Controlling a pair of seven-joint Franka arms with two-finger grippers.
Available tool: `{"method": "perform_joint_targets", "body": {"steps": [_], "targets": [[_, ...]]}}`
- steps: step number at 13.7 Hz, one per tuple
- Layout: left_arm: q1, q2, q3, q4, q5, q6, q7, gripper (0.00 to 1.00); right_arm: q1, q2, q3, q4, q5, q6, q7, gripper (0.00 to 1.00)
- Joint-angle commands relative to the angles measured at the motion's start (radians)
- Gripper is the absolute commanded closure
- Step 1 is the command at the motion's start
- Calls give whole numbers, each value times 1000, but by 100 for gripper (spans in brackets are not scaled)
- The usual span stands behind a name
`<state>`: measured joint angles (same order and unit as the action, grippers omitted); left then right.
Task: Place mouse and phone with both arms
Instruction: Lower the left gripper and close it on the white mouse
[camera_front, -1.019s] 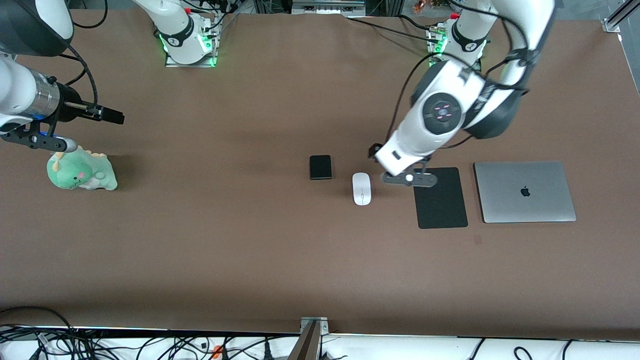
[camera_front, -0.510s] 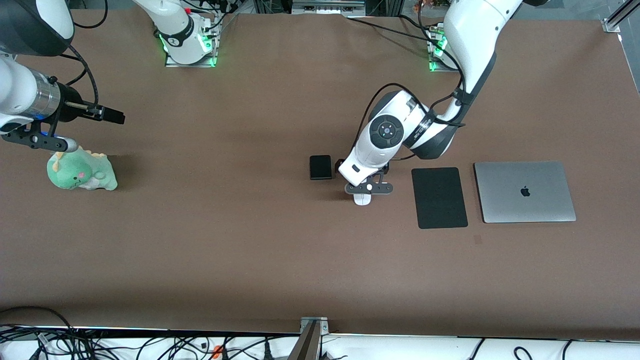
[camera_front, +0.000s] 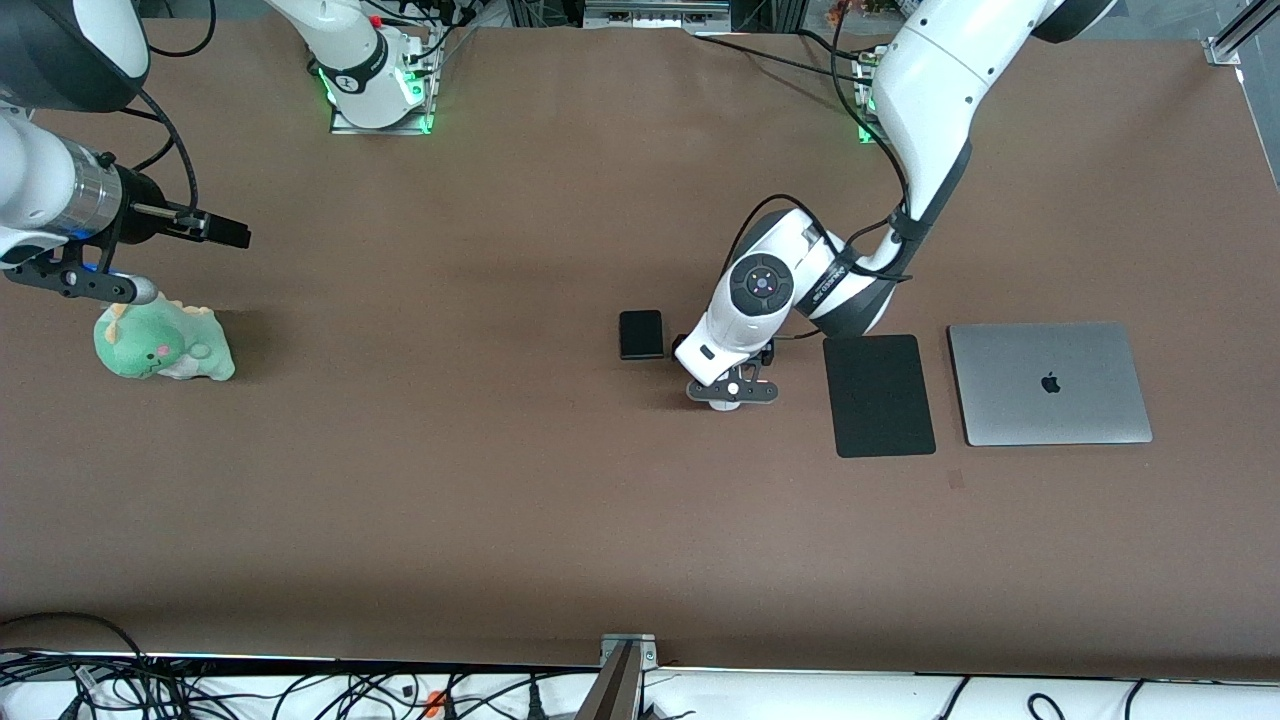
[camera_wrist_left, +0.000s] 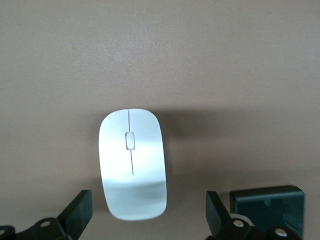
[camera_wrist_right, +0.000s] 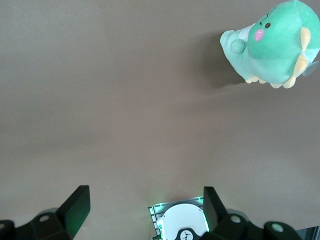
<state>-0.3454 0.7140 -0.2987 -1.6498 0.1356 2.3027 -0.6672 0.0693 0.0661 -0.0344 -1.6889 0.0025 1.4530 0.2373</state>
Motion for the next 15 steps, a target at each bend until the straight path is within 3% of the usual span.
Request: {"method": "perform_joint_targets", "body": {"steps": [1, 13, 15], "targets": [[-9, 25, 10, 15, 30, 21, -18, 0, 0, -9, 2, 2, 17, -5, -1, 0], [-4, 45, 18, 8, 30, 26, -15, 1, 4, -9, 2, 3, 24, 3, -1, 0], [-4, 45, 18, 8, 32, 26, -12, 20, 4, -9, 2, 3, 24, 3, -1, 0]]}}
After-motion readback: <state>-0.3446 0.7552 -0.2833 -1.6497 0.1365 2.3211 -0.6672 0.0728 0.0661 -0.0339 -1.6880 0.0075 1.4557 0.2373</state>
